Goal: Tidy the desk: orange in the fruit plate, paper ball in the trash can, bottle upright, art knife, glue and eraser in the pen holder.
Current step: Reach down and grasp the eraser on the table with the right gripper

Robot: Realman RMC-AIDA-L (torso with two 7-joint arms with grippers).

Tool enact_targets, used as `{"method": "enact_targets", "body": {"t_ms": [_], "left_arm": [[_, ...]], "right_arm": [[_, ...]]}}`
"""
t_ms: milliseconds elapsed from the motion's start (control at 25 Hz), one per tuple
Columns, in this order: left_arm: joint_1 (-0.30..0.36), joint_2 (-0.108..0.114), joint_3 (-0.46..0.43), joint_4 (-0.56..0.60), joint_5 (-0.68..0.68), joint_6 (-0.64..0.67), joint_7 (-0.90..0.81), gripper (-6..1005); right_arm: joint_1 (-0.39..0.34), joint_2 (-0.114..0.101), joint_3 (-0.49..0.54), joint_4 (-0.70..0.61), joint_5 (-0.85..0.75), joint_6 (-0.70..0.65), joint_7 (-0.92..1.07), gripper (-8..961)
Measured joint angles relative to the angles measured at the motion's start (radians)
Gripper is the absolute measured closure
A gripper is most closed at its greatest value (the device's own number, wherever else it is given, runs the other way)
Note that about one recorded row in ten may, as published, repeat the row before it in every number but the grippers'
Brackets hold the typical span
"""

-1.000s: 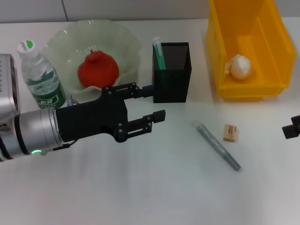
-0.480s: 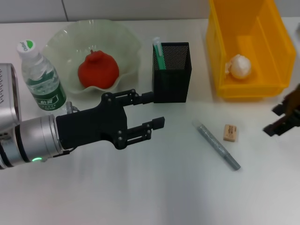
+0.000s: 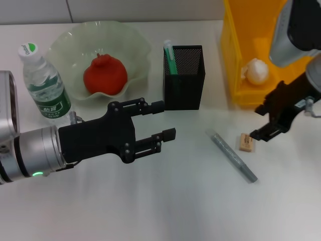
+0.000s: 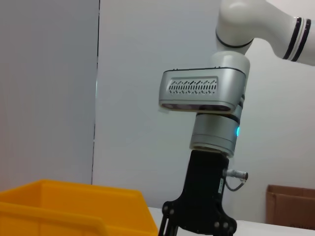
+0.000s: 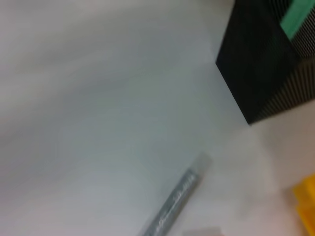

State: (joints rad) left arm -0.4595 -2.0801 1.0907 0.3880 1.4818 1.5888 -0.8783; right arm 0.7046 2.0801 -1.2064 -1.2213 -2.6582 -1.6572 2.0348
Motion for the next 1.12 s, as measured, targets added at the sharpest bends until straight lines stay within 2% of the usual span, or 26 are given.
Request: {"method": "enact_targets", "body": {"t_ms": [480,1120], "left_arm": [[0.001,0.0,-0.001,0.0,0.0,-0.005,0.0,400],[0.004,0.001,-0.004,-0.009,0.0,-0.017,0.008,399]], "right_arm": [[0.081,0.0,-0.01,0.172,0.002,0.022,-0.003,291],[0.096,0.0,-0.069,0.24,-0.031,0.095,-0.002,291]]}}
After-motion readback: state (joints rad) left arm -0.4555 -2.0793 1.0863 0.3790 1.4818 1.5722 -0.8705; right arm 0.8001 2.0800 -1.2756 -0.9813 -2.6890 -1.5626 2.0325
